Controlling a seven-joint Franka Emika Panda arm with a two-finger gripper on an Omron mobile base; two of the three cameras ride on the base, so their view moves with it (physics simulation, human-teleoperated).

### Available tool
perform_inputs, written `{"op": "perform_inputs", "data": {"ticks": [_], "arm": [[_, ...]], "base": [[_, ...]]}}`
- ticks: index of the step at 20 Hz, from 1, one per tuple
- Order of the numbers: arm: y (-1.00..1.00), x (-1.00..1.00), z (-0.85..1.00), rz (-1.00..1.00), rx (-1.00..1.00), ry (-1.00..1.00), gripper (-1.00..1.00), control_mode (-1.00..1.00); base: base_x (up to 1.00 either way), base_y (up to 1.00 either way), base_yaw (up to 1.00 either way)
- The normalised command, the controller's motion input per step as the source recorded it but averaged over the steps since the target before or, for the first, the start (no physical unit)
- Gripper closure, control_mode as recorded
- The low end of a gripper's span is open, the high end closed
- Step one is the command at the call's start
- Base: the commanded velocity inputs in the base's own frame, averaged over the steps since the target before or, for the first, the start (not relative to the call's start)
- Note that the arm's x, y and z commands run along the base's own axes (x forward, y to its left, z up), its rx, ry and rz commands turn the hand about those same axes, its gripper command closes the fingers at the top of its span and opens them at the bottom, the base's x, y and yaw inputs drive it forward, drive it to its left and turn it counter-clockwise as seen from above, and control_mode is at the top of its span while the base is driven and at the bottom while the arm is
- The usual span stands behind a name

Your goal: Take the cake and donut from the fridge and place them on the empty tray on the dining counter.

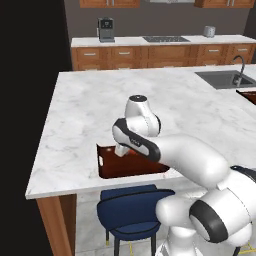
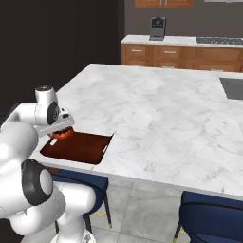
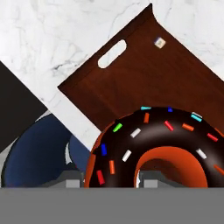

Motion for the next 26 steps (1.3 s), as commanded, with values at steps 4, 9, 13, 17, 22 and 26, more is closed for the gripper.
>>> {"op": "perform_inputs", "data": {"ticks": [4,9,13,17,22,26], "arm": [[0.01,0.33,-0.43,0.00,0.00,0.00,1.00,-1.00],[0.02,0.30,-0.41,0.00,0.00,0.00,1.00,-1.00],[0.05,0.31,-0.40,0.00,0.00,0.00,1.00,-1.00],[0.04,0.31,-0.35,0.00,0.00,0.00,1.00,-1.00],[0.09,0.31,-0.34,0.00,0.00,0.00,1.00,-1.00],[0.13,0.34,-0.36,0.00,0.00,0.00,1.00,-1.00]], "base": [[0.00,0.00,0.00],[0.00,0.00,0.00],[0.00,0.00,0.00],[0.00,0.00,0.00],[0.00,0.00,0.00],[0.00,0.00,0.00]]}}
